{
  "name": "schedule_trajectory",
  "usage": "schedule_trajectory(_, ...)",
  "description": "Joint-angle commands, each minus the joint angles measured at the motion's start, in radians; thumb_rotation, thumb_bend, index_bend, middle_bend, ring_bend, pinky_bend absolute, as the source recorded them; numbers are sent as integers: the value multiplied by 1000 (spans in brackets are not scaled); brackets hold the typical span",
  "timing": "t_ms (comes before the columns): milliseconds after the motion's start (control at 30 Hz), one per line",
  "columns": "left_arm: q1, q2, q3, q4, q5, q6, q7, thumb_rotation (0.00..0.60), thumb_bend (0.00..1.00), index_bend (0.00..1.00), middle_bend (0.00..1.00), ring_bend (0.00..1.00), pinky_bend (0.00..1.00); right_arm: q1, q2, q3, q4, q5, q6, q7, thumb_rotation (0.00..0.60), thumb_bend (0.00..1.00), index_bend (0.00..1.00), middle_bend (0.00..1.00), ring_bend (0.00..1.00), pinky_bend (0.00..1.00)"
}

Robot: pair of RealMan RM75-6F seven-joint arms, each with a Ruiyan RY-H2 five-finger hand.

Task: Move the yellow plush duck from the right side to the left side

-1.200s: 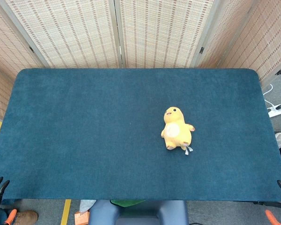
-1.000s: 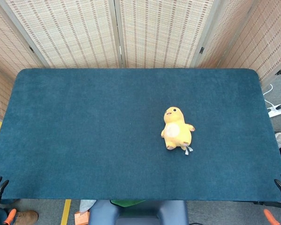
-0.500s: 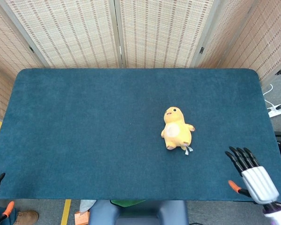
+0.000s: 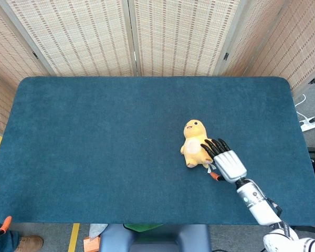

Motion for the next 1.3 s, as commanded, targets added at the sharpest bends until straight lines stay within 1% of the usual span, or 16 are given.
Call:
schedule_trajectory(33,-3,3,-9,1,-14,1,-3,600,333,20,106,47,139,45,-65,19,62,71,-53,-60,600,207,0,0,0,0)
schedule_trajectory(133,2,-4,-14,11,-22,11,-8,600,334,23,112,48,140,70,-95,24,98,124,-78,-94,600,210,0,0,0,0)
schedule_trajectory(267,-1,1,-12,12,-25,7,-17,600,333,26,117,50,139,98,-142,31,158,164,-81,-103,600,255,0,8,0,7)
schedule_trajectory(333,-1,1,-10,12,-21,9,-17,600,333,27,118,50,140,108,-180,33,200,151,-55,-81,600,284,23,123,30,125)
schedule_trajectory(367,0,0,-9,13,-20,11,-17,600,333,28,118,50,140,111,-193,30,215,139,-44,-63,600,306,63,198,84,229)
schedule_trajectory(400,1,-1,-8,14,-18,14,-16,600,333,29,118,50,140,113,-210,27,239,120,-22,-39,600,337,141,288,174,379)
schedule_trajectory(500,4,-1,-5,14,-13,21,-14,600,334,31,118,50,139,112,-249,6,308,41,67,-2,600,461,449,518,405,663)
schedule_trajectory(567,4,-2,-4,16,-12,22,-13,600,334,32,118,50,139,109,-269,-9,348,-9,127,31,600,545,605,642,529,775)
schedule_trajectory(667,4,0,1,13,-9,20,-13,600,334,33,118,50,140,107,-290,-32,400,-93,227,118,600,611,715,722,620,864)
schedule_trajectory(800,7,3,6,7,-1,25,-10,600,333,32,118,50,139,107,-279,-67,383,-204,355,228,600,613,732,733,631,875)
schedule_trajectory(933,9,4,10,6,6,30,-15,600,333,34,118,51,140,112,-280,-93,296,-284,423,177,600,607,732,730,631,875)
schedule_trajectory(1000,9,5,12,6,11,33,-19,600,333,34,118,50,140,118,-292,-100,244,-297,416,124,600,596,733,726,629,875)
schedule_trajectory(1133,10,7,16,7,17,36,-24,600,334,35,118,50,140,132,-312,-105,196,-304,389,65,600,578,732,722,621,875)
schedule_trajectory(1167,11,11,19,6,21,37,-37,600,335,36,118,50,140,169,-366,-105,179,-325,343,1,600,569,732,719,615,871)
schedule_trajectory(1200,12,15,21,8,24,39,-46,600,335,36,118,50,139,181,-409,-91,184,-309,315,-44,600,562,732,715,610,866)
schedule_trajectory(1300,15,20,27,15,33,44,-68,600,334,37,118,50,140,211,-517,-65,214,-272,260,-107,600,550,733,707,602,850)
